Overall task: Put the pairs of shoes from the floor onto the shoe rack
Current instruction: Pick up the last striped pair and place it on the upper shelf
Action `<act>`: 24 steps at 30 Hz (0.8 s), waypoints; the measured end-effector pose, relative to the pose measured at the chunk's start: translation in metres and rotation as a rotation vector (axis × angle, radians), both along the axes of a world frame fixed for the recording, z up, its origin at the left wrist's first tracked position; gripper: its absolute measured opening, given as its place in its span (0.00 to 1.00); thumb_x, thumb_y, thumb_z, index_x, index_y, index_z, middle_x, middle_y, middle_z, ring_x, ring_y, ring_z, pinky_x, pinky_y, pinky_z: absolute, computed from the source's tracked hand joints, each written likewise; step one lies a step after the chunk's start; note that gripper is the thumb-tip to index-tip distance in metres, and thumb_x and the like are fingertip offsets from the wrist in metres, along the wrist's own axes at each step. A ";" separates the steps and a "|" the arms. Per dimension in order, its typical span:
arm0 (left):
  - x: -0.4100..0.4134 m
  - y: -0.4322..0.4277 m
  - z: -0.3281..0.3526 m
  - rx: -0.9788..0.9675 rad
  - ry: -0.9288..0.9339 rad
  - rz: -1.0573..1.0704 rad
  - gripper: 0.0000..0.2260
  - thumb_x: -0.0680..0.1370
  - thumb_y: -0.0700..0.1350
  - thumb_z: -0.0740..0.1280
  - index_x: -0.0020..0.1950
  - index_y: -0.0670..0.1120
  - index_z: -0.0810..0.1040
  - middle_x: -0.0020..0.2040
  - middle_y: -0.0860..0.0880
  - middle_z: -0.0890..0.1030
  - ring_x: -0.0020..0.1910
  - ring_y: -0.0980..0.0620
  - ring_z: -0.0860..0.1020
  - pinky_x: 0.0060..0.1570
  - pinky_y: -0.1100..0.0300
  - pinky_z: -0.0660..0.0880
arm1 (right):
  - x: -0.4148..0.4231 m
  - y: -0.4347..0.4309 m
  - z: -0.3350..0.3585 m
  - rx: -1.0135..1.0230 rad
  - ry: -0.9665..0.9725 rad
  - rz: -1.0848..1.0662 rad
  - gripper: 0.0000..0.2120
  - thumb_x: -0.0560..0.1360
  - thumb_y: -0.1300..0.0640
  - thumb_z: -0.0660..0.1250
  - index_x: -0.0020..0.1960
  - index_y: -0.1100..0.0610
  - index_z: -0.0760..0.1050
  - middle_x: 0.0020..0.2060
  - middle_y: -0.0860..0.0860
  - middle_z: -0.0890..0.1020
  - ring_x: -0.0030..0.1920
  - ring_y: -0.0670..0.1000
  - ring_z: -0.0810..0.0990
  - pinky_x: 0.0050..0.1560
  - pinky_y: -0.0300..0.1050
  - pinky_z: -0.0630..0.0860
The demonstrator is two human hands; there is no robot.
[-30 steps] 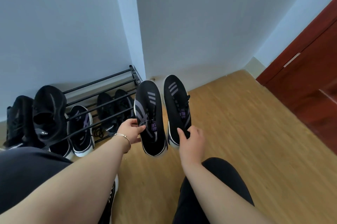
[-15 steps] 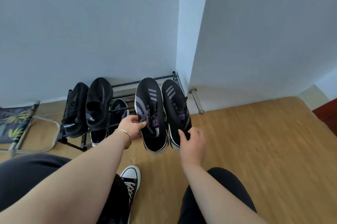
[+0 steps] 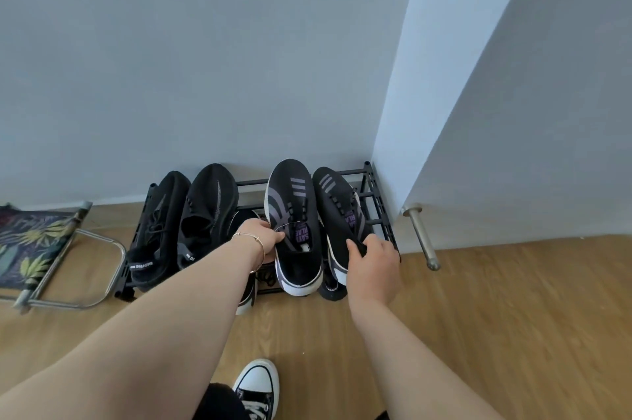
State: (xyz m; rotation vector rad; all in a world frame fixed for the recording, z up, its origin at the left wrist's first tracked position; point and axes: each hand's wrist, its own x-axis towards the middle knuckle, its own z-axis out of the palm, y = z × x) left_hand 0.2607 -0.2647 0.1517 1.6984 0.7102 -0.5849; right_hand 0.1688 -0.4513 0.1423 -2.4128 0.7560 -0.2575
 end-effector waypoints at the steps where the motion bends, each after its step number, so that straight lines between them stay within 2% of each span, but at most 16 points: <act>1: 0.005 0.000 -0.002 0.001 0.004 0.004 0.14 0.77 0.33 0.68 0.63 0.39 0.74 0.55 0.37 0.82 0.46 0.41 0.83 0.38 0.50 0.81 | 0.005 0.002 -0.005 -0.003 0.000 -0.012 0.16 0.77 0.45 0.66 0.37 0.52 0.67 0.42 0.48 0.76 0.45 0.51 0.72 0.31 0.44 0.68; 2: 0.010 -0.001 -0.006 0.002 0.009 0.006 0.13 0.77 0.33 0.67 0.61 0.38 0.75 0.55 0.36 0.83 0.47 0.40 0.83 0.39 0.49 0.81 | 0.009 0.004 -0.010 -0.005 -0.009 -0.024 0.16 0.77 0.45 0.67 0.36 0.52 0.68 0.42 0.48 0.76 0.44 0.51 0.72 0.31 0.44 0.69; 5: 0.022 0.003 -0.015 -0.038 0.030 0.032 0.08 0.76 0.32 0.68 0.55 0.36 0.79 0.51 0.36 0.84 0.49 0.36 0.84 0.49 0.41 0.81 | 0.022 0.011 -0.019 0.006 -0.068 -0.040 0.16 0.76 0.47 0.69 0.36 0.55 0.70 0.42 0.51 0.77 0.43 0.52 0.72 0.35 0.49 0.74; 7: 0.028 0.008 -0.023 -0.066 0.024 0.052 0.08 0.76 0.32 0.68 0.54 0.37 0.80 0.51 0.36 0.84 0.48 0.36 0.84 0.51 0.38 0.80 | 0.030 0.016 -0.020 0.016 -0.093 -0.037 0.16 0.76 0.49 0.69 0.37 0.57 0.71 0.42 0.52 0.78 0.44 0.53 0.73 0.37 0.48 0.72; 9: 0.031 0.012 -0.027 -0.040 0.007 0.053 0.08 0.76 0.33 0.68 0.54 0.39 0.80 0.52 0.37 0.84 0.50 0.37 0.84 0.52 0.40 0.80 | 0.037 0.021 -0.020 0.034 -0.093 -0.038 0.15 0.76 0.49 0.70 0.37 0.57 0.71 0.44 0.52 0.77 0.45 0.55 0.73 0.39 0.48 0.70; 11: 0.033 0.015 -0.023 -0.025 -0.016 0.072 0.10 0.77 0.34 0.67 0.57 0.40 0.79 0.53 0.38 0.84 0.51 0.38 0.83 0.51 0.42 0.81 | 0.044 0.025 -0.021 0.064 -0.088 -0.030 0.14 0.76 0.49 0.69 0.39 0.57 0.72 0.45 0.53 0.77 0.47 0.55 0.73 0.41 0.51 0.75; 16: 0.038 0.022 -0.018 0.029 -0.029 0.033 0.08 0.79 0.35 0.66 0.57 0.41 0.79 0.52 0.40 0.83 0.52 0.40 0.83 0.48 0.49 0.81 | 0.049 0.030 -0.027 0.053 -0.088 -0.051 0.13 0.76 0.49 0.70 0.40 0.58 0.74 0.45 0.53 0.76 0.46 0.52 0.68 0.45 0.51 0.75; 19: 0.042 0.024 -0.022 0.101 -0.066 -0.034 0.06 0.76 0.39 0.69 0.52 0.40 0.81 0.50 0.39 0.84 0.50 0.39 0.83 0.50 0.45 0.82 | 0.049 0.031 -0.028 0.051 -0.111 -0.053 0.13 0.75 0.50 0.71 0.40 0.58 0.74 0.45 0.54 0.76 0.47 0.53 0.68 0.46 0.52 0.75; 22: 0.056 0.038 -0.053 0.254 -0.097 -0.128 0.08 0.67 0.47 0.72 0.43 0.45 0.83 0.44 0.40 0.85 0.44 0.37 0.84 0.49 0.42 0.82 | 0.049 0.032 -0.028 0.047 -0.089 -0.049 0.12 0.75 0.49 0.70 0.41 0.58 0.74 0.46 0.54 0.77 0.48 0.54 0.69 0.47 0.52 0.75; 24: 0.059 0.041 -0.060 0.308 -0.100 -0.181 0.10 0.66 0.50 0.71 0.43 0.46 0.82 0.43 0.42 0.85 0.44 0.38 0.84 0.49 0.43 0.82 | 0.051 0.032 -0.028 0.041 -0.054 -0.038 0.12 0.75 0.48 0.70 0.43 0.57 0.75 0.48 0.54 0.77 0.49 0.55 0.71 0.49 0.52 0.76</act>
